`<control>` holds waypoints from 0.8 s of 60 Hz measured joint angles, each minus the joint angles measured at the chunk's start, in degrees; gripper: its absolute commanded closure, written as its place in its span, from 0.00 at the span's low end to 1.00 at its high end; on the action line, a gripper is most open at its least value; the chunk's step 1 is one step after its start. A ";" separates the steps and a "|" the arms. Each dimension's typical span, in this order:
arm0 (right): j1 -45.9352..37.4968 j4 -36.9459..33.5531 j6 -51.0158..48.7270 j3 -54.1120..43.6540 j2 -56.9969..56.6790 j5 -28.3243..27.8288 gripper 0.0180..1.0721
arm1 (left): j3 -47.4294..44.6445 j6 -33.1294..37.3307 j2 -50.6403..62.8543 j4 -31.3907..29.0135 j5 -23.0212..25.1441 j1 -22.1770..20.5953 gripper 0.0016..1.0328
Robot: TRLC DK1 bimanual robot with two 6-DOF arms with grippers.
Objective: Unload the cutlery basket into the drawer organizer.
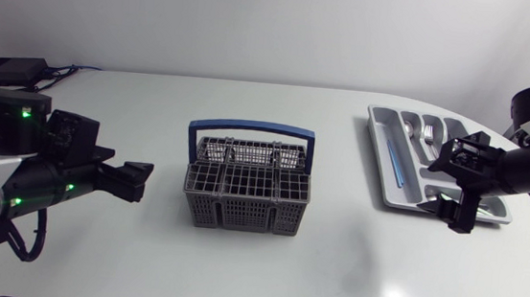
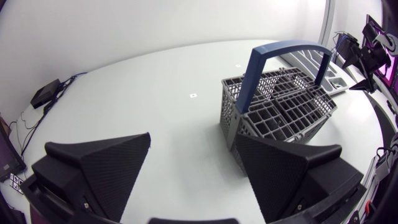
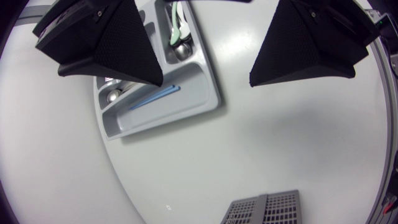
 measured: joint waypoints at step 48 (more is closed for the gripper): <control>10.45 8.39 45.86 -10.14 -20.81 0.98 0.04 | -7.26 0.02 -25.46 1.27 0.02 7.04 0.05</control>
